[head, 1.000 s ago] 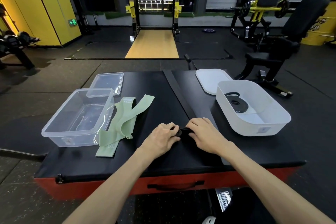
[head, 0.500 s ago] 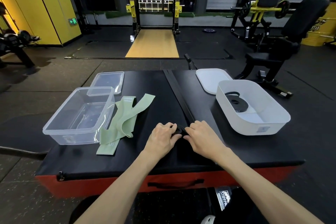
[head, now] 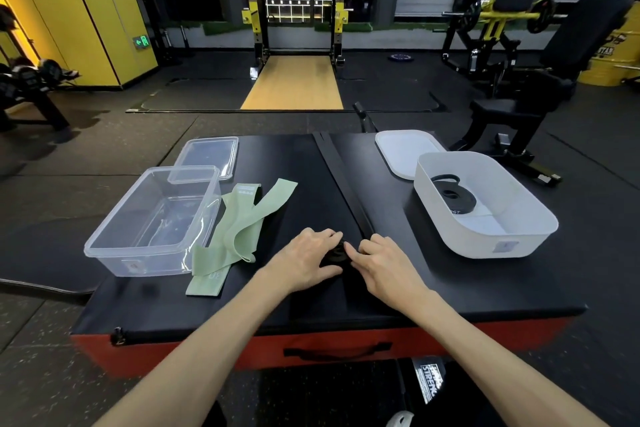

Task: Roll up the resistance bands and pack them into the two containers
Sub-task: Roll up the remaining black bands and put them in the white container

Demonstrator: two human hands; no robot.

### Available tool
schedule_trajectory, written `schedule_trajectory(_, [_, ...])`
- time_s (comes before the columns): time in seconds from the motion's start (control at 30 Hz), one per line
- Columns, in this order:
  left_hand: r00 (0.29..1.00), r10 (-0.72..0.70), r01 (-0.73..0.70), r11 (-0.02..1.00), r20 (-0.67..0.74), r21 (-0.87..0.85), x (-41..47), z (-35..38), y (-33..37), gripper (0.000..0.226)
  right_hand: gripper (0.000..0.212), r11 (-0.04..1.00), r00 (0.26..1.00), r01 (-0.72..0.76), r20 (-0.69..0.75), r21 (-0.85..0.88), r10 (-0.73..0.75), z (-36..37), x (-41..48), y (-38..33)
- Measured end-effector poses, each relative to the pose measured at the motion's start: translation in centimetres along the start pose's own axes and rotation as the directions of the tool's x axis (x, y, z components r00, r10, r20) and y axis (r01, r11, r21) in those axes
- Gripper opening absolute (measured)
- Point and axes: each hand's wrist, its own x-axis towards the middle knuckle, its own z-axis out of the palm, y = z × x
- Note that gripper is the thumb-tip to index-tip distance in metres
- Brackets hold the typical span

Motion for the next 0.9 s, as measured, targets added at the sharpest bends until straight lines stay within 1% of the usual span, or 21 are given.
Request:
schedule_trajectory(0.03, [0.999, 0.045, -0.045, 0.999, 0.027, 0.001, 0.4, -0.5, -0.5, 0.068, 0.040, 1.000, 1.000, 0.015, 0.000, -0.009, -0.015, 0.0, 0.0, 0.1])
schedule_trajectory(0.1, [0.993, 0.093, -0.092, 0.996, 0.076, -0.014, 1.3, -1.1, -1.0, 0.070, 0.039, 0.999, 0.999, 0.046, -0.003, -0.006, -0.046, -0.1, 0.1, 0.4])
schedule_trajectory(0.13, [0.990, 0.105, -0.105, 0.994, 0.099, 0.001, 1.6, -1.1, -1.0, 0.067, 0.039, 0.998, 0.998, 0.060, 0.001, 0.016, -0.060, -0.2, 0.1, 0.6])
schedule_trajectory(0.2, [0.991, 0.108, -0.111, 0.993, 0.083, 0.028, 1.7, -0.6, -0.9, 0.061, 0.041, 0.995, 0.997, 0.060, 0.039, 0.084, -0.064, -0.4, -0.1, 0.9])
schedule_trajectory(0.27, [0.997, 0.076, -0.077, 0.997, 0.032, 0.029, 1.3, 0.0, -1.0, 0.058, 0.041, 0.985, 0.994, -0.035, 0.110, 0.170, 0.017, -0.8, -0.6, 1.3])
schedule_trajectory(0.33, [0.999, 0.034, -0.034, 0.999, -0.008, 0.019, 0.9, 0.5, -0.9, 0.059, 0.035, 0.953, 0.976, -0.172, 0.172, 0.248, 0.132, -1.2, -1.0, 2.1])
schedule_trajectory(0.37, [1.000, 0.013, -0.013, 1.000, -0.021, 0.012, 0.9, 0.6, -0.8, 0.059, 0.031, 0.947, 0.969, -0.202, 0.193, 0.251, 0.156, -1.4, -1.0, 2.4])
schedule_trajectory(0.43, [0.999, -0.024, 0.024, 0.999, -0.027, 0.024, 0.8, 0.9, -0.6, 0.059, 0.023, 0.969, 0.971, -0.174, 0.193, 0.174, 0.139, -1.3, -0.7, 2.5])
schedule_trajectory(0.57, [0.997, -0.066, 0.069, 0.994, -0.033, 0.084, 0.6, 1.1, 0.1, 0.059, 0.009, 0.992, 0.983, -0.129, 0.130, 0.008, 0.127, -1.0, -0.2, 1.7])
schedule_trajectory(0.7, [0.987, -0.132, 0.138, 0.988, -0.087, 0.068, 0.4, 1.3, 1.0, 0.059, 0.012, 0.995, 0.993, -0.070, 0.087, -0.076, 0.077, -1.3, 0.0, 1.0])
schedule_trajectory(0.9, [0.957, -0.239, 0.248, 0.968, -0.165, 0.036, 0.0, 1.6, 2.0, 0.059, 0.025, 0.989, 0.997, -0.045, 0.056, -0.140, 0.053, -1.3, 0.1, -0.1])
